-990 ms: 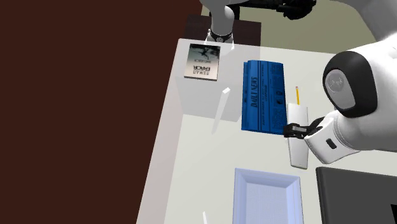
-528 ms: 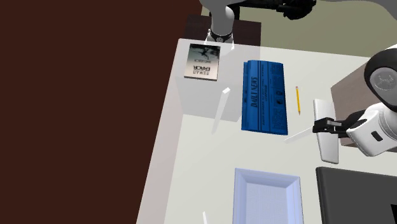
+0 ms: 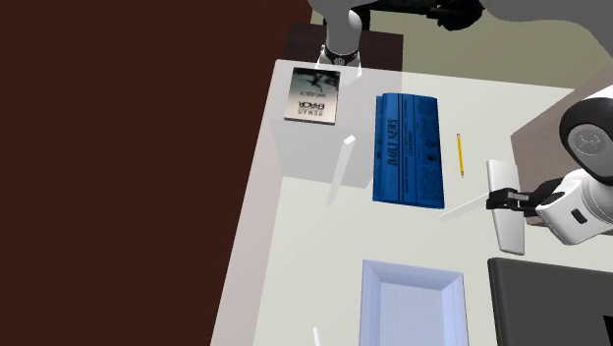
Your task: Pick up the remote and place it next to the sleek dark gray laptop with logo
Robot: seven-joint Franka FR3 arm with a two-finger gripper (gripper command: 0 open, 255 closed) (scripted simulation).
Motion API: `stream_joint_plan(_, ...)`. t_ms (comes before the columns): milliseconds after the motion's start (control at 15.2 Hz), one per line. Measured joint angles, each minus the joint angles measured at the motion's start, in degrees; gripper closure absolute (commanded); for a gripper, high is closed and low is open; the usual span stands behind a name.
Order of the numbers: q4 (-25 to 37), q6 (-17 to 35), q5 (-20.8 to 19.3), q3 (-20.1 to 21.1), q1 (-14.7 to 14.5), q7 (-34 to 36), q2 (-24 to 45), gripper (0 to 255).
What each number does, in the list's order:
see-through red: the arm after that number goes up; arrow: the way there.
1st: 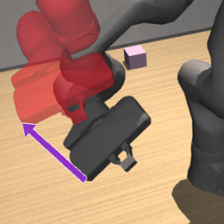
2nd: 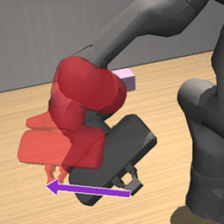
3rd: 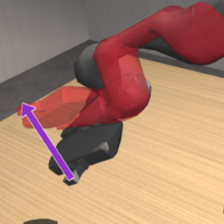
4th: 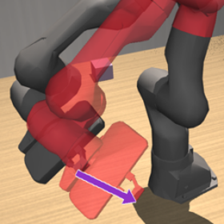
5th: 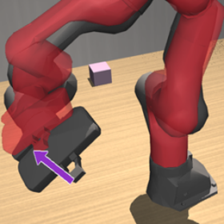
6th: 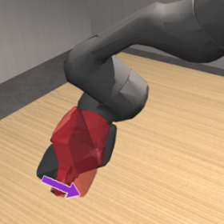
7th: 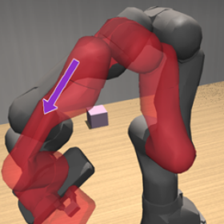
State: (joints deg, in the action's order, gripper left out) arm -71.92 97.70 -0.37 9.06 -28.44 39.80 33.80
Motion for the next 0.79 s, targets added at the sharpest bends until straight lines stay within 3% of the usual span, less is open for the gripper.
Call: stream_joint_plan(792, -6.69, 8.22, -0.16, -0.17, 0.12, -0.29, 1.63, 255)
